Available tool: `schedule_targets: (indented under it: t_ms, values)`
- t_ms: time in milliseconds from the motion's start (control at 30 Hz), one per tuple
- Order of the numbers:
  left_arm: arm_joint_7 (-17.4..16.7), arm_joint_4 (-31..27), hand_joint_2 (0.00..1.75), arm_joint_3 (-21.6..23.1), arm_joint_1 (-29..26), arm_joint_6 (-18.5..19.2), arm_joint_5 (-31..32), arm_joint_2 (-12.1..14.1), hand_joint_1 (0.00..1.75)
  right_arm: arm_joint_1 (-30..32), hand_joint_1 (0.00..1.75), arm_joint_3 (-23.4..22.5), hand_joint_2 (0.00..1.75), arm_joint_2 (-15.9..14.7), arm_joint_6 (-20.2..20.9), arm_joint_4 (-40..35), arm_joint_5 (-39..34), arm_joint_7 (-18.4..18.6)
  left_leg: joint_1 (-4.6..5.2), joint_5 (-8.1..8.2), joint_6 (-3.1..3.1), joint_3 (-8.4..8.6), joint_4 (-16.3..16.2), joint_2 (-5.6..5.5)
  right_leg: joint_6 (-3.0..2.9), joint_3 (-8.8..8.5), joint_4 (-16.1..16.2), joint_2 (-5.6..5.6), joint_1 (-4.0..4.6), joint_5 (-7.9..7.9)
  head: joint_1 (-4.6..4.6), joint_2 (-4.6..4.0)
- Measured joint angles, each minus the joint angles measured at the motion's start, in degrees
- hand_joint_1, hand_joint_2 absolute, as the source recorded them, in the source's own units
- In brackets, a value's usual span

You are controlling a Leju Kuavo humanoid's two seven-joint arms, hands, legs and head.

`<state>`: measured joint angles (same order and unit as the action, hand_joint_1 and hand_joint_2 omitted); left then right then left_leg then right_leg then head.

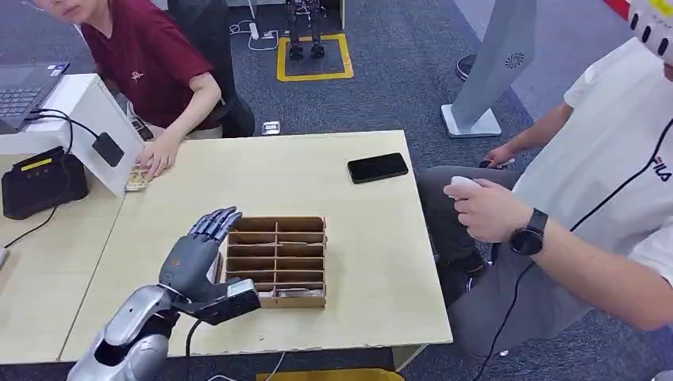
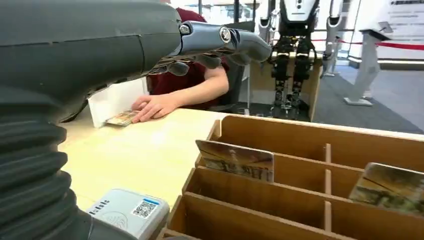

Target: Pass the card to the sensor for recognition and then transmit it.

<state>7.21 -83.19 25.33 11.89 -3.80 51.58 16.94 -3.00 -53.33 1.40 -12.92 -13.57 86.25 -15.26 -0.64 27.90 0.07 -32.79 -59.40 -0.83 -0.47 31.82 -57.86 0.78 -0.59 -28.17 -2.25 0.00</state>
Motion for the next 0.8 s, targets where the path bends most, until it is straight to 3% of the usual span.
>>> schedule_targets:
  t_ms: [800]
  values:
    - [-0.33,3.54,1.75,-3.43,0.52,-0.02,-0.26,-2.49,0.00,-0.03,0.00,0.00,1.75,0.00,0.00,-0.02,0.02,0.31,0.00,0.00,0.00,-0.01,0.00,0.00,0.00,0.00,0.00,0.00,0.00,0.00,0.00,0.00]
